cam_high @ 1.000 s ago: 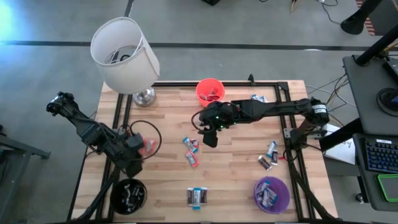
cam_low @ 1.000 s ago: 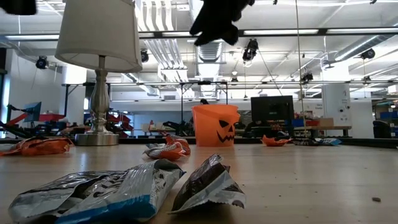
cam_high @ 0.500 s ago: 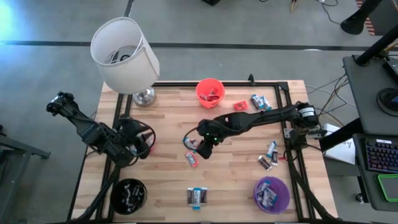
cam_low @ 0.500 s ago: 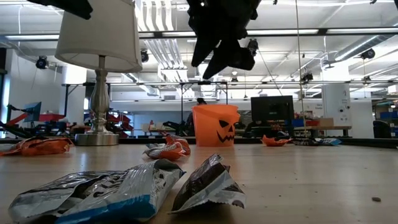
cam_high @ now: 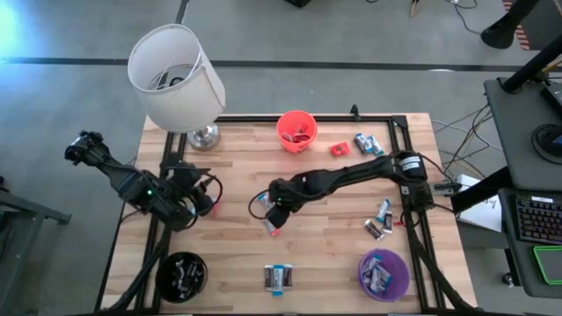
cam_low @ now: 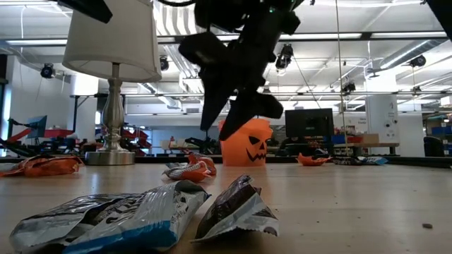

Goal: Organize candy in baskets
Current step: Put the orange chocolate into the orange bucket

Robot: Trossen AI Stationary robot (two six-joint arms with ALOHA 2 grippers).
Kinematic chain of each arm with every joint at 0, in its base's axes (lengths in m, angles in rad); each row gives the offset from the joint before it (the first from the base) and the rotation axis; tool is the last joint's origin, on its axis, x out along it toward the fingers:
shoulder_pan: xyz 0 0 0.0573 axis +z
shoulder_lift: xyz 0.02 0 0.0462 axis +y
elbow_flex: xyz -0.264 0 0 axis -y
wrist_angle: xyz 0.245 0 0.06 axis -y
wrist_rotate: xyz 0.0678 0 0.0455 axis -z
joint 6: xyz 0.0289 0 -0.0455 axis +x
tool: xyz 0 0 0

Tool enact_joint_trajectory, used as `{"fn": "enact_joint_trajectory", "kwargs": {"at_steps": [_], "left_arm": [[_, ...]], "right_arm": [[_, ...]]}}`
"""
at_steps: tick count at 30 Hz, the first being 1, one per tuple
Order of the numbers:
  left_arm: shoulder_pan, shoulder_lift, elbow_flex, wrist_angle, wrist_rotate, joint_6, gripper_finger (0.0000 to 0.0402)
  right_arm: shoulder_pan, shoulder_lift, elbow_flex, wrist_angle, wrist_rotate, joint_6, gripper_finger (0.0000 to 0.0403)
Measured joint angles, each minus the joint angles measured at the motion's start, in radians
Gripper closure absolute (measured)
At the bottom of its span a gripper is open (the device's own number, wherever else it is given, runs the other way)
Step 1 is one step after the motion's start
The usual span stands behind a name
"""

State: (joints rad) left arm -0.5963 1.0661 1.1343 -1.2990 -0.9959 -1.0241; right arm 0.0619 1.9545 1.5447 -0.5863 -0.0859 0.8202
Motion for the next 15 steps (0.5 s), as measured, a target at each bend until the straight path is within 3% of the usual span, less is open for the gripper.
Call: {"fn": "enact_joint_trajectory", "kwargs": {"at_steps": [15], "left_arm": [[0.042, -0.006, 0.000, -0.087, -0.016, 0.055, 0.0304]], "right_arm": [[0.021, 0.060, 0.007, 0.158, -0.129, 0.022, 0.0238]]}}
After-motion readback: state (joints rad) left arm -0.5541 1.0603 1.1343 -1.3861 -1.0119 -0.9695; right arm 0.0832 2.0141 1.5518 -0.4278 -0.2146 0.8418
